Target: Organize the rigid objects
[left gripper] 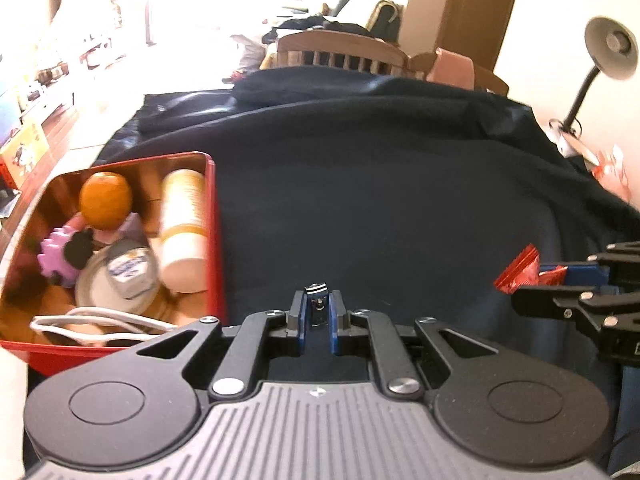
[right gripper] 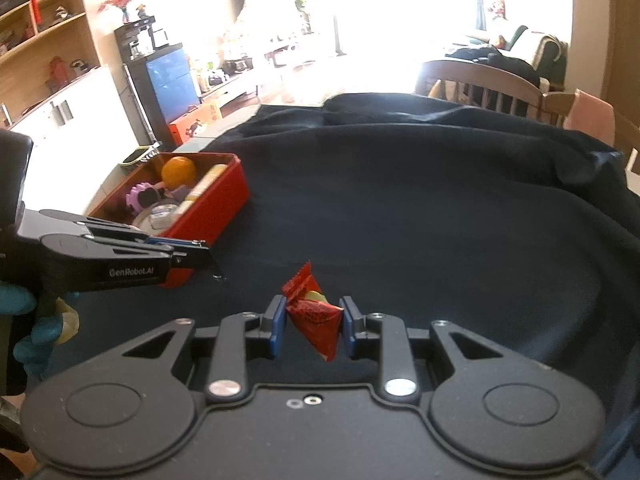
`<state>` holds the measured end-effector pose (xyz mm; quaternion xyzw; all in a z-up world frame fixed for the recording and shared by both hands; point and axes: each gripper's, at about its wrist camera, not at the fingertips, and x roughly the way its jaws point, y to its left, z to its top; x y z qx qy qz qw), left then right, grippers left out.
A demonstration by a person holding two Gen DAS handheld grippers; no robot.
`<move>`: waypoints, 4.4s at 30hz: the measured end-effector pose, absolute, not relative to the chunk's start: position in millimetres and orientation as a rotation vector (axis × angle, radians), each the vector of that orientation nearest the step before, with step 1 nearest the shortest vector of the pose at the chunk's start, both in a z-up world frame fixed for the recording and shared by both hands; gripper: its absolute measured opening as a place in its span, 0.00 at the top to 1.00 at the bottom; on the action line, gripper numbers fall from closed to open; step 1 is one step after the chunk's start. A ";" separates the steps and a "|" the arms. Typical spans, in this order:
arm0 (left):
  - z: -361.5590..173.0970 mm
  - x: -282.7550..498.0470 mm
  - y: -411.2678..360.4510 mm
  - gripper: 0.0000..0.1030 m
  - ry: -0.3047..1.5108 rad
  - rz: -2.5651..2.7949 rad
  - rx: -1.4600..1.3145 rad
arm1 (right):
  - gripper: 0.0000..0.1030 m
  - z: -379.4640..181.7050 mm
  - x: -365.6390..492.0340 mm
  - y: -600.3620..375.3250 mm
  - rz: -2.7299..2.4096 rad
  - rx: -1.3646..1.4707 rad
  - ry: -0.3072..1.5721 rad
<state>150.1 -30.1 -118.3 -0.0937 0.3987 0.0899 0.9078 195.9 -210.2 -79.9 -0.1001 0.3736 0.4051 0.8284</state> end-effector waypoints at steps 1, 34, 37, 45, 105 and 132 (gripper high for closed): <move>-115.8 147.2 -25.4 0.90 0.817 0.192 -0.203 | 0.73 -78.8 194.7 -206.0 0.866 -0.216 0.790; -64.1 90.1 139.0 0.90 0.770 0.214 -0.268 | 0.72 -72.4 151.9 -25.0 0.967 -0.353 0.736; -75.8 90.4 148.5 0.90 0.808 0.211 -0.266 | 0.71 -80.6 148.5 -6.9 0.970 -0.381 0.751; -96.9 94.7 161.8 0.90 0.866 0.183 -0.259 | 0.69 -101.1 145.6 19.9 0.951 -0.443 0.784; -38.5 26.1 46.5 0.00 0.626 0.254 -0.185 | 0.00 -26.2 105.5 -128.6 0.931 -0.051 0.529; -30.8 8.0 13.7 0.00 0.596 0.329 -0.193 | 0.00 -32.8 96.3 -151.5 0.937 -0.069 0.528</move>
